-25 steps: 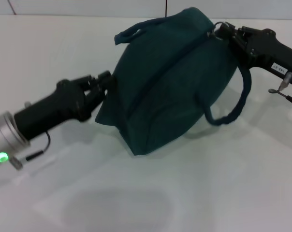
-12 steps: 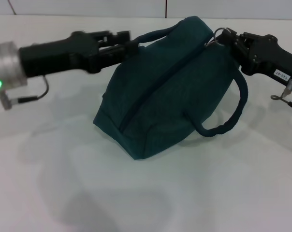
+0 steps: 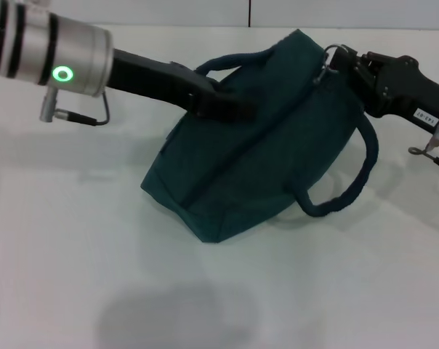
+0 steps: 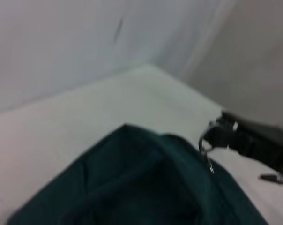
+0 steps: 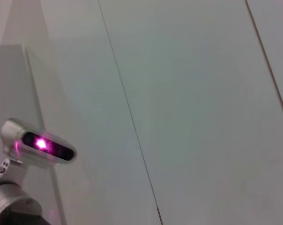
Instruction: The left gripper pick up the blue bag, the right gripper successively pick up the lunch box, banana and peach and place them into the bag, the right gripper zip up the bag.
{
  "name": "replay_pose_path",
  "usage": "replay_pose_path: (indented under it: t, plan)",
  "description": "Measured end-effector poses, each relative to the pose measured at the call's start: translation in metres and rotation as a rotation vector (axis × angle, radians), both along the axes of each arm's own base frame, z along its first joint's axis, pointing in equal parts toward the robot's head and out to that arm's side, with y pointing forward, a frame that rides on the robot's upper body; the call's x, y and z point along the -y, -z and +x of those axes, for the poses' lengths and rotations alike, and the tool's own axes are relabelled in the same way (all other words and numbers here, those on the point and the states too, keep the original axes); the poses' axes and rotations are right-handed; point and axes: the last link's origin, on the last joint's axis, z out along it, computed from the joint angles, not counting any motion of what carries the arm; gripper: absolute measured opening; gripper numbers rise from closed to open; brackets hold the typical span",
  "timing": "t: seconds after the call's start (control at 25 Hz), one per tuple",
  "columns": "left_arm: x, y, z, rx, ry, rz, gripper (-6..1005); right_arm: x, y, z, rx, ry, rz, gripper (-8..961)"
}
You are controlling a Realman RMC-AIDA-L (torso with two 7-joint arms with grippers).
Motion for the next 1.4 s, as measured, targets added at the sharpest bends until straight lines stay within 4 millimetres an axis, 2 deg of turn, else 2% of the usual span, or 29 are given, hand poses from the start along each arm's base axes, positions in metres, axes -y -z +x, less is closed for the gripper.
replay_pose_path:
  t: [0.16, 0.4, 0.64, 0.92, 1.28, 1.4]
  plan:
    - [-0.001, 0.005, 0.010, -0.038, 0.003, -0.029, 409, 0.001, 0.000, 0.000, -0.002, 0.000, 0.000, 11]
    - [0.000, 0.003, 0.013, -0.041, 0.016, -0.014, 402, 0.002, -0.001, 0.003, -0.006, 0.010, 0.004, 11]
    - [0.002, 0.002, 0.010, -0.032, 0.016, -0.006, 262, 0.003, -0.002, 0.005, -0.009, 0.015, 0.006, 11]
    - [0.006, 0.003, 0.007, -0.025, 0.018, -0.014, 205, 0.001, -0.006, 0.007, -0.015, 0.031, 0.025, 11]
    - [0.017, -0.005, 0.002, 0.051, 0.032, -0.041, 169, -0.011, -0.010, 0.024, 0.036, 0.134, 0.076, 11]
    - [0.018, -0.009, 0.001, 0.071, 0.033, -0.042, 125, -0.014, -0.008, 0.027, 0.066, 0.157, 0.087, 11]
